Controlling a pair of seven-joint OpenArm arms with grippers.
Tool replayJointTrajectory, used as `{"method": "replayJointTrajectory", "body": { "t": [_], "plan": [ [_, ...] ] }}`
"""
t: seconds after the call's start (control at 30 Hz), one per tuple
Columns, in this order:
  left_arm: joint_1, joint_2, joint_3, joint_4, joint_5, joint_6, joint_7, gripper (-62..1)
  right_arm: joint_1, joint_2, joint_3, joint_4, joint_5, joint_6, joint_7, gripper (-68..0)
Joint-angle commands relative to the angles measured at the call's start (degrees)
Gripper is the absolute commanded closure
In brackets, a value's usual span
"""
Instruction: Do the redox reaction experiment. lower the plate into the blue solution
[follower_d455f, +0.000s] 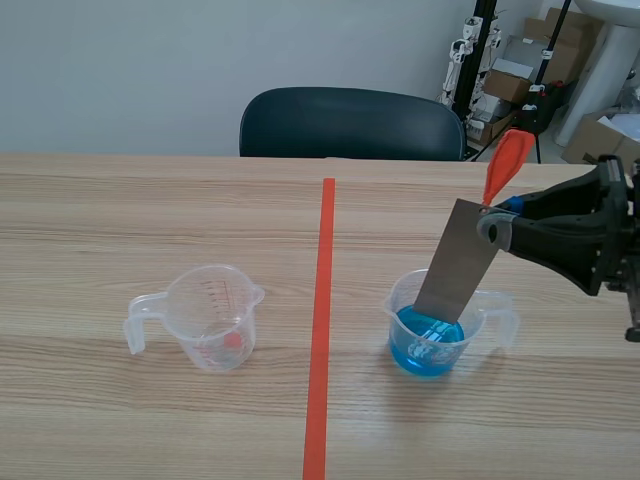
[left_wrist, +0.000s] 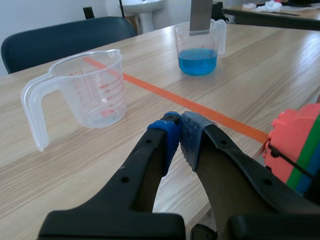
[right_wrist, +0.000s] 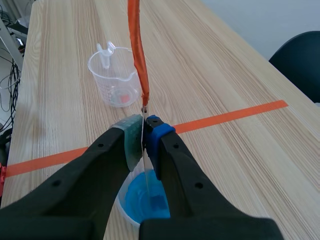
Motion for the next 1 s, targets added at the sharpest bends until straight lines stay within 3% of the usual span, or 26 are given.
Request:
{"method": "replayJointTrajectory", "body": {
  "t": [0.0,0.1,0.5,0.57,0.73,0.77,0.83,0.97],
  "plan": [
    [-1.9,0.5,1.3,0.3,0.4,1.6,-2.6,-3.6,0.7,-0.3,0.9,-0.1,0.4,0.1,0.9,-0.4],
    [-3.5,1.6,3.3,-0.5,0.4,3.8,-2.6,-3.6,0.7,-1.5,0.9,-1.0,-0.5,0.0,0.9,-0.4],
    [-5.0,1.9,6.0,-0.8,0.7,5.2,-2.6,-3.6,0.7,-6.5,0.9,-6.1,-3.8,0.0,2.0,-0.4],
    [-5.0,1.9,6.0,-0.8,1.1,5.2,-2.6,-11.6,0.7,-7.3,0.9,-7.1,-4.2,0.0,2.2,-0.4],
    [-5.0,2.2,6.0,-0.8,0.8,4.0,-2.6,-52.6,0.7,-8.9,0.9,-9.0,-6.0,0.0,3.2,-0.4],
    [-5.0,2.3,6.0,-0.8,0.8,3.1,-2.6,-57.3,0.7,-9.2,0.9,-9.2,-6.4,0.0,3.2,-0.4],
    [-5.0,2.6,6.0,-0.8,0.8,1.6,-2.6,-61.7,0.7,-9.6,0.9,-9.7,-6.6,0.0,3.4,-0.4],
    [-5.0,3.0,6.0,-0.8,0.8,1.5,-2.6,-62.3,0.7,-10.7,0.9,-10.6,-7.7,-0.2,3.8,-0.4]
  ]
}}
